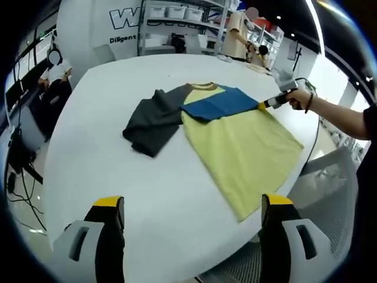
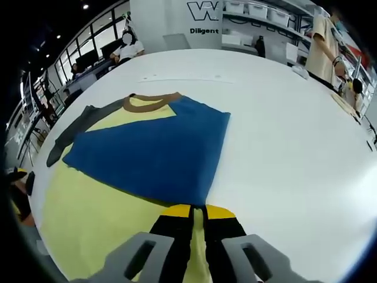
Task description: Fold the garment on the visible template until the final outline fits inside the template.
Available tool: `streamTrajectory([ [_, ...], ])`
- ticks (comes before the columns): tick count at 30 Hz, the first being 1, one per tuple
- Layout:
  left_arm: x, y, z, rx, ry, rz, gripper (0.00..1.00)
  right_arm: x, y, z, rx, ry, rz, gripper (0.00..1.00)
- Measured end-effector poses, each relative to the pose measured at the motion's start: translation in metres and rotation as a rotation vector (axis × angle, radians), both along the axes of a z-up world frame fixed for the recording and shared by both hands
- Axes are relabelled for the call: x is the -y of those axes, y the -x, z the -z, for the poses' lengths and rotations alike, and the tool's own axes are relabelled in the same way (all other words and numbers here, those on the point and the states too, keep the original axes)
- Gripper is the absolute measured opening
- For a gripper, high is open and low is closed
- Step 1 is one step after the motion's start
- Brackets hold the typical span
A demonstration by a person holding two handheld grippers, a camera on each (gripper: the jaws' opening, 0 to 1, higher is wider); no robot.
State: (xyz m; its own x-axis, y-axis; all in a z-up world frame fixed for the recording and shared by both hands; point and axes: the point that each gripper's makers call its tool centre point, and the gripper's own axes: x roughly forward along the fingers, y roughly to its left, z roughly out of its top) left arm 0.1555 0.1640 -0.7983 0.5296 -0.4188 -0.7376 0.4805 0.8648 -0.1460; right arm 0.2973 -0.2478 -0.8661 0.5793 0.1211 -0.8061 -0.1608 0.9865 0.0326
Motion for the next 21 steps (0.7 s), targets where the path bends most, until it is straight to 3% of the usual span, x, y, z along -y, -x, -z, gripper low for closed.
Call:
streamTrajectory([
  [9,-0.003,-0.013,-0.003,0.027,0.016,-0.048,0.89,0.013,-0.002,0.000,0.002,0.004,0.026,0.00],
  [21,-0.003,-0.012,-0.002,0.017,0.018,-0.057,0.89,0.020,-0.002,-0.002,0.004,0.006,0.037,0.00],
])
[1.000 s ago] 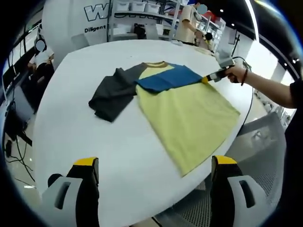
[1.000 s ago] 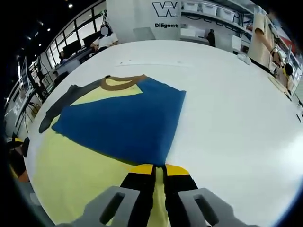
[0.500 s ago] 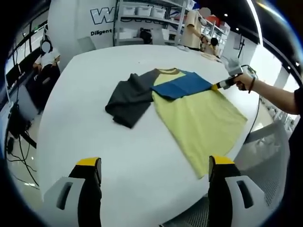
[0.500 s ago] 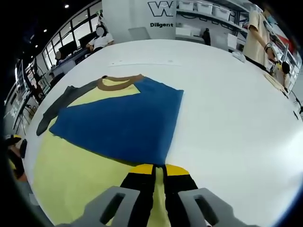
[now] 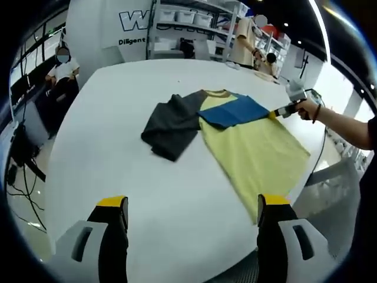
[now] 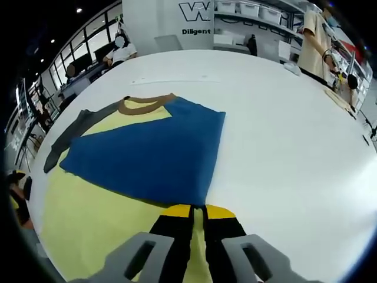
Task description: Fold the garment on the visible template until the final outline fits inside the template.
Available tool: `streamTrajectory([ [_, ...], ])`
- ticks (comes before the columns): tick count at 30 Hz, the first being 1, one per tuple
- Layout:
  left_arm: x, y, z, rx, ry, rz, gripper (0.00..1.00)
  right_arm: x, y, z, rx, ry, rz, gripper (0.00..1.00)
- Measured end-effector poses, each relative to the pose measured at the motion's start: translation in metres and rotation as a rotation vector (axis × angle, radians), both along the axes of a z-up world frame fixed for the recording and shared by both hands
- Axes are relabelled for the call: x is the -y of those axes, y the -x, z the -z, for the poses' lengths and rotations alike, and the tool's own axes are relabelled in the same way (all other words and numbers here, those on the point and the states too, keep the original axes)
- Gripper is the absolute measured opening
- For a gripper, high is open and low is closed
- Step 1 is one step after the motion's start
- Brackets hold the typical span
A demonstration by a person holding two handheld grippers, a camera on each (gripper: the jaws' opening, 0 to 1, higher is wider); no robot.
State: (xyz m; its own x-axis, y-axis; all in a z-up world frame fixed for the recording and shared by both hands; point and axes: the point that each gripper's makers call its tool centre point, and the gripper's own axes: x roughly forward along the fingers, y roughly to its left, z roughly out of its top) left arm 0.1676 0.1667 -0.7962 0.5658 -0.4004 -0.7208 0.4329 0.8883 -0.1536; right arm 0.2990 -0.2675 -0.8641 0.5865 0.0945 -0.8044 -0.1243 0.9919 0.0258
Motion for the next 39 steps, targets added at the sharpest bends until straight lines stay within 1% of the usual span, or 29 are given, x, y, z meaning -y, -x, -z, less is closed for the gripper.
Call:
streamTrajectory([
  [5,0.002,0.001,0.002,-0.007,-0.001,0.009,0.89,-0.001,0.000,0.000,0.003,0.006,-0.027,0.02],
  [7,0.003,0.000,0.001,-0.009,0.012,0.005,0.89,-0.002,0.001,-0.001,0.007,-0.009,-0.023,0.06],
  [8,0.003,0.000,0.001,-0.010,0.012,0.004,0.89,-0.002,0.001,-0.002,0.008,-0.011,-0.022,0.10],
  [9,0.003,0.000,0.000,-0.006,0.012,0.004,0.88,-0.003,0.000,-0.004,0.028,-0.034,-0.008,0.16],
  [11,0.003,0.000,0.000,-0.005,0.011,0.001,0.88,-0.010,-0.004,-0.010,0.075,-0.079,-0.012,0.29],
  [12,0.002,0.000,-0.001,-0.005,0.011,0.000,0.88,-0.010,-0.003,-0.013,0.080,-0.092,0.004,0.36],
  [13,0.002,0.000,-0.001,-0.006,0.010,-0.002,0.88,-0.010,-0.002,-0.014,0.083,-0.089,-0.005,0.40],
  [17,-0.002,0.000,-0.001,-0.006,0.000,-0.016,0.88,-0.015,0.000,-0.021,0.106,-0.087,-0.043,0.52],
  [21,-0.003,0.001,-0.001,-0.006,0.001,-0.020,0.88,-0.024,0.003,-0.033,0.141,-0.124,-0.061,0.66],
  [22,-0.003,0.001,-0.001,-0.006,0.000,-0.020,0.87,-0.025,0.004,-0.034,0.143,-0.128,-0.064,0.68],
  [23,-0.004,0.000,-0.002,-0.003,0.002,-0.022,0.87,-0.029,0.006,-0.040,0.158,-0.140,-0.076,0.71],
  [26,-0.004,-0.003,-0.003,0.005,0.006,-0.024,0.84,-0.036,0.011,-0.049,0.172,-0.159,-0.091,0.82],
  [27,-0.004,-0.004,-0.004,0.006,0.006,-0.025,0.83,-0.039,0.013,-0.052,0.177,-0.167,-0.104,0.84],
  [28,-0.005,-0.005,-0.004,0.008,0.007,-0.028,0.83,-0.044,0.015,-0.058,0.197,-0.177,-0.122,0.86],
  [30,-0.007,-0.009,-0.005,0.014,0.011,-0.039,0.82,-0.051,0.020,-0.066,0.214,-0.185,-0.161,0.92],
  [32,-0.010,-0.012,-0.004,0.011,0.009,-0.052,0.82,-0.057,0.025,-0.073,0.224,-0.200,-0.183,0.98],
  [34,-0.011,-0.013,-0.004,0.012,0.007,-0.051,0.81,-0.061,0.029,-0.078,0.233,-0.216,-0.202,0.99],
  [35,-0.013,-0.016,-0.004,0.012,0.006,-0.054,0.80,-0.064,0.034,-0.084,0.238,-0.221,-0.215,0.99],
  [39,-0.013,-0.020,-0.005,0.019,0.006,-0.055,0.76,-0.070,0.043,-0.094,0.252,-0.211,-0.251,0.99],
])
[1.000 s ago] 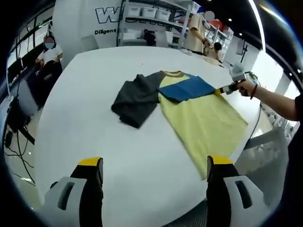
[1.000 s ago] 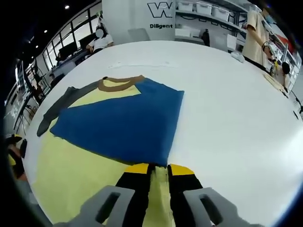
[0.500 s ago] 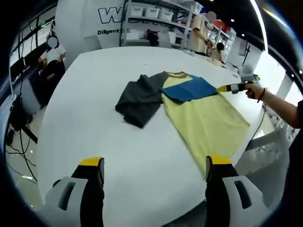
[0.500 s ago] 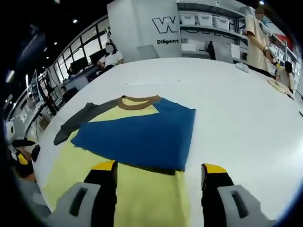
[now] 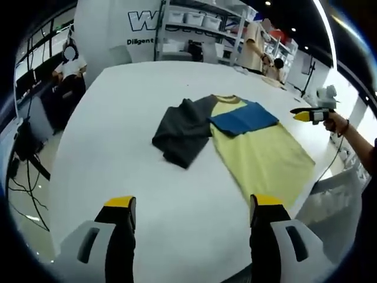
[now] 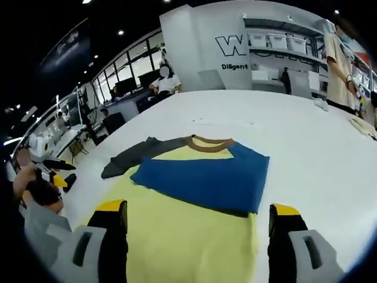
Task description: Fold the garment on the visible template until the final outline fits inside the template.
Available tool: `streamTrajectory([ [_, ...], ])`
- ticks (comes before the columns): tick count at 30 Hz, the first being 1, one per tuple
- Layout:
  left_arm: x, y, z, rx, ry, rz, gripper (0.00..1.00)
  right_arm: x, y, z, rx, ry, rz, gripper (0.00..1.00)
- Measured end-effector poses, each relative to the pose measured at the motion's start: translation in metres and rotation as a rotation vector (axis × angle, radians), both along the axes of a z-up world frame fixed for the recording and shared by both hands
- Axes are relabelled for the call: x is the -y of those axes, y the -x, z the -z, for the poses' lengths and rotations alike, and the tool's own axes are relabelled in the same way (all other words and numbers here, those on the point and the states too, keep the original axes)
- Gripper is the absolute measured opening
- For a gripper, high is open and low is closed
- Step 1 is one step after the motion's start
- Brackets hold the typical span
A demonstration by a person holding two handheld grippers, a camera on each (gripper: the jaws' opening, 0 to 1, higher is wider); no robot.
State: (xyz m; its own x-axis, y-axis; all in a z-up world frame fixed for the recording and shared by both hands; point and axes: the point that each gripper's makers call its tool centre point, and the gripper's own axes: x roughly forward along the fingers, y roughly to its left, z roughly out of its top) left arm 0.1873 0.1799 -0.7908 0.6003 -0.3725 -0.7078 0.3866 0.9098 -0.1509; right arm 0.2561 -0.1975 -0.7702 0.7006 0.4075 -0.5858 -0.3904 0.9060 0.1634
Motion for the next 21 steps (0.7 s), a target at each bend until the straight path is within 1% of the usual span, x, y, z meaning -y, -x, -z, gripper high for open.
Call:
streamTrajectory([
  [2,-0.001,-0.006,0.000,0.009,-0.011,0.003,0.73,-0.004,0.008,-0.006,0.006,0.003,-0.014,0.99],
  [5,-0.004,-0.012,0.001,0.011,-0.002,-0.017,0.67,-0.006,0.013,-0.011,0.013,0.002,-0.021,0.99],
  [6,-0.006,-0.015,0.000,0.019,-0.003,-0.027,0.64,-0.007,0.015,-0.013,0.018,0.005,-0.025,0.99],
  [9,-0.008,-0.026,-0.009,0.065,0.008,-0.051,0.64,-0.010,0.024,-0.022,0.034,0.005,-0.040,0.99],
  [11,-0.008,-0.031,-0.009,0.064,0.012,-0.051,0.63,-0.011,0.028,-0.026,0.042,0.005,-0.047,0.99],
  [14,-0.011,-0.038,-0.005,0.060,-0.002,-0.053,0.59,-0.014,0.036,-0.031,0.043,0.012,-0.069,0.99],
  [16,-0.013,-0.043,-0.004,0.058,-0.010,-0.062,0.53,-0.015,0.041,-0.035,0.046,0.022,-0.083,0.99],
  [19,-0.016,-0.051,-0.001,0.054,-0.022,-0.077,0.40,-0.015,0.045,-0.042,0.058,0.020,-0.085,0.99],
  [21,-0.018,-0.057,0.001,0.060,-0.039,-0.091,0.37,-0.015,0.046,-0.044,0.065,0.016,-0.074,0.99],
])
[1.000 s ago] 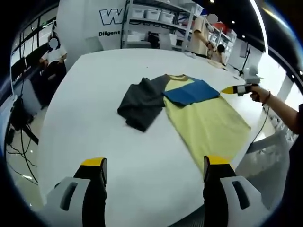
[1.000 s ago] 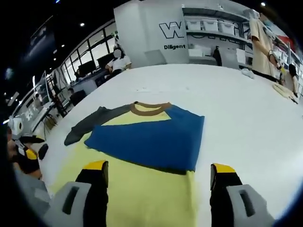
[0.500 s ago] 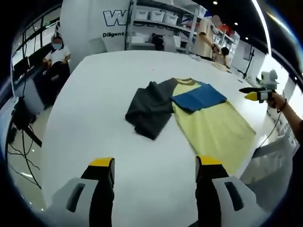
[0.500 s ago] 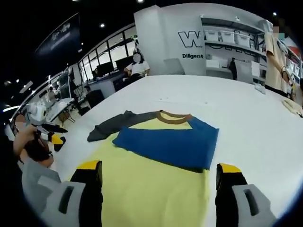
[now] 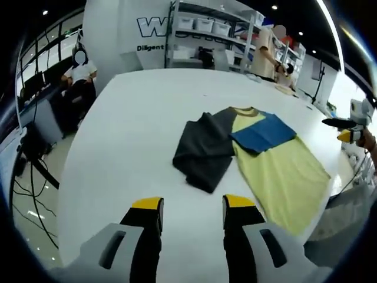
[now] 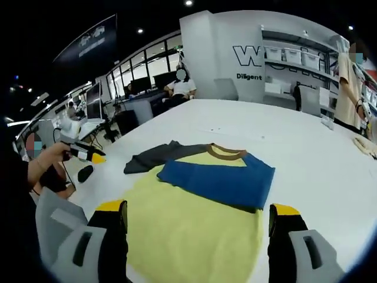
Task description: Fold the garment on the visible template until the final outline fits inside the template.
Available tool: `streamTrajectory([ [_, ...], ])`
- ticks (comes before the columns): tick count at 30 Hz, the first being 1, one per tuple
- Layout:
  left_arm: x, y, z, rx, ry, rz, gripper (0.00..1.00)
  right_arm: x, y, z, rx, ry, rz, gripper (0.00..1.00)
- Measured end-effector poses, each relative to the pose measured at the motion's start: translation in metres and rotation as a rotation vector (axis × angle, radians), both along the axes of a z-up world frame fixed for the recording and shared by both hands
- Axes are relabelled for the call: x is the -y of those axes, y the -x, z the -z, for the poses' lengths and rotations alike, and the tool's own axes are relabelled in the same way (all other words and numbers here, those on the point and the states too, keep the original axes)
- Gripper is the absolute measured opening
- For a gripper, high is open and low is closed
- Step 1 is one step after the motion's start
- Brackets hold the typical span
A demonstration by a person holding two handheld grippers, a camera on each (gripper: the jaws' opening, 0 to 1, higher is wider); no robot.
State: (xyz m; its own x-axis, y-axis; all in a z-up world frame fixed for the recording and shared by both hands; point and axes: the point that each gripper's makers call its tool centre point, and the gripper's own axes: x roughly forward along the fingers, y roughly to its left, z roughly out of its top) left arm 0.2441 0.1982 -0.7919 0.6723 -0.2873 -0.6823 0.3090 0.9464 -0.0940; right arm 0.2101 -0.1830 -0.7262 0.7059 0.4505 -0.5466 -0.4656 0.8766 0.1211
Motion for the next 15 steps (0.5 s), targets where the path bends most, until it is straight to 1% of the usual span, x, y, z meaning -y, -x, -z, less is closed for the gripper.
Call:
streamTrajectory([
  [1,0.000,-0.004,0.001,0.004,-0.007,0.004,0.38,0.000,0.001,-0.001,0.005,-0.001,0.007,0.99],
  [3,0.001,-0.011,0.003,0.006,0.003,-0.002,0.39,0.001,0.004,0.001,0.003,0.000,0.014,0.99],
  [7,0.003,-0.019,0.010,-0.002,0.018,-0.012,0.38,0.002,0.010,0.002,0.000,0.009,0.021,0.99],
  [9,0.006,-0.025,0.016,-0.006,0.029,-0.013,0.39,0.003,0.012,0.001,0.003,0.013,0.025,0.99],
  [10,0.008,-0.027,0.023,-0.026,0.036,-0.015,0.40,0.005,0.014,0.001,0.002,0.011,0.032,0.99],
  [15,0.010,-0.035,0.034,-0.033,0.024,-0.017,0.38,0.015,0.016,-0.003,0.010,0.021,0.056,0.99],
])
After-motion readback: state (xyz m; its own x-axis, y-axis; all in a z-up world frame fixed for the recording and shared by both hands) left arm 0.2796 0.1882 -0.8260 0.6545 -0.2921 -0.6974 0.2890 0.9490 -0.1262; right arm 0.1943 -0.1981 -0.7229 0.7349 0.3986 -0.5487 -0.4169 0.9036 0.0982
